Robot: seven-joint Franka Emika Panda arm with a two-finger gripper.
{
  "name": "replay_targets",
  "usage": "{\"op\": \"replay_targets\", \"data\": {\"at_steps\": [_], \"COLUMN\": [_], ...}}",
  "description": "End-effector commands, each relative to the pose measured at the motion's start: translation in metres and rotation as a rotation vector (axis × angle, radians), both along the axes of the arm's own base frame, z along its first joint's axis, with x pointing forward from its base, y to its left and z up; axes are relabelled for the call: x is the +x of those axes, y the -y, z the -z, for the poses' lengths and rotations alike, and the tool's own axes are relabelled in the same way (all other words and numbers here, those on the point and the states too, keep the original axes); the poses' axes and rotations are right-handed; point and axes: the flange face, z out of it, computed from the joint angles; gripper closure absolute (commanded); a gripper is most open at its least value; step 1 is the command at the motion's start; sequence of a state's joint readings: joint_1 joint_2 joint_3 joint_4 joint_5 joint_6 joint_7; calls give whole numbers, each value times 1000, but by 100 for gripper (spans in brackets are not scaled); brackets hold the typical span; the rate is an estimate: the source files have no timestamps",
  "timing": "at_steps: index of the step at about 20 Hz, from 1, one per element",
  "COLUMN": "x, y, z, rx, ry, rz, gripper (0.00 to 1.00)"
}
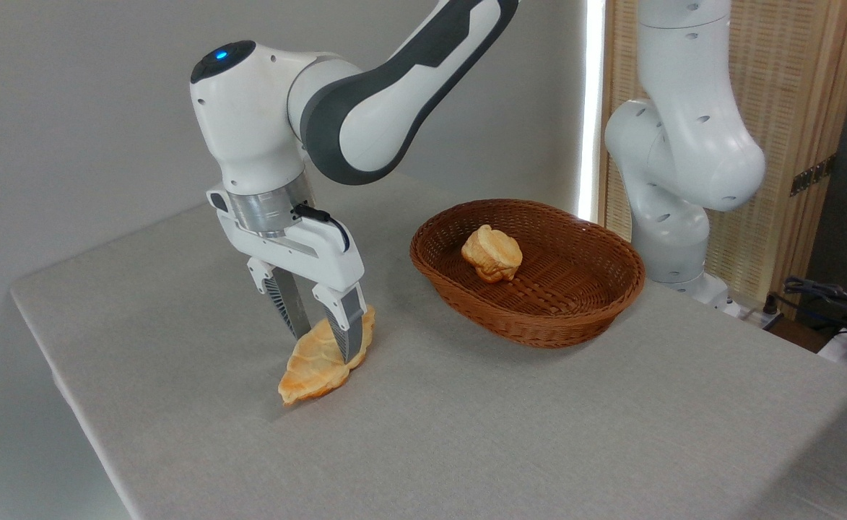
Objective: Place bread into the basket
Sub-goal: 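Close the gripper on the pastry's edge to grasp it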
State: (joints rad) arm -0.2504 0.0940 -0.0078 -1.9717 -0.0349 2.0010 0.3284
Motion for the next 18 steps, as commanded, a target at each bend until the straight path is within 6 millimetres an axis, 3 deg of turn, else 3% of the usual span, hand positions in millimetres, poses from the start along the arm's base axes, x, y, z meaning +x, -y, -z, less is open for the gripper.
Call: {"op": "replay_targets", "data": {"at_steps": [1,9,15,16,18], "x": [0,-5,-3,-4,-3], "y": [-2,-7,2,3,3], "z": [1,0,9,9,7], "rx": [16,60,58,57,55], "ry": [3,-27,-27,-27,-23], "rz": [6,72,84,85,85], "gripper": [0,0,0,2,21]}}
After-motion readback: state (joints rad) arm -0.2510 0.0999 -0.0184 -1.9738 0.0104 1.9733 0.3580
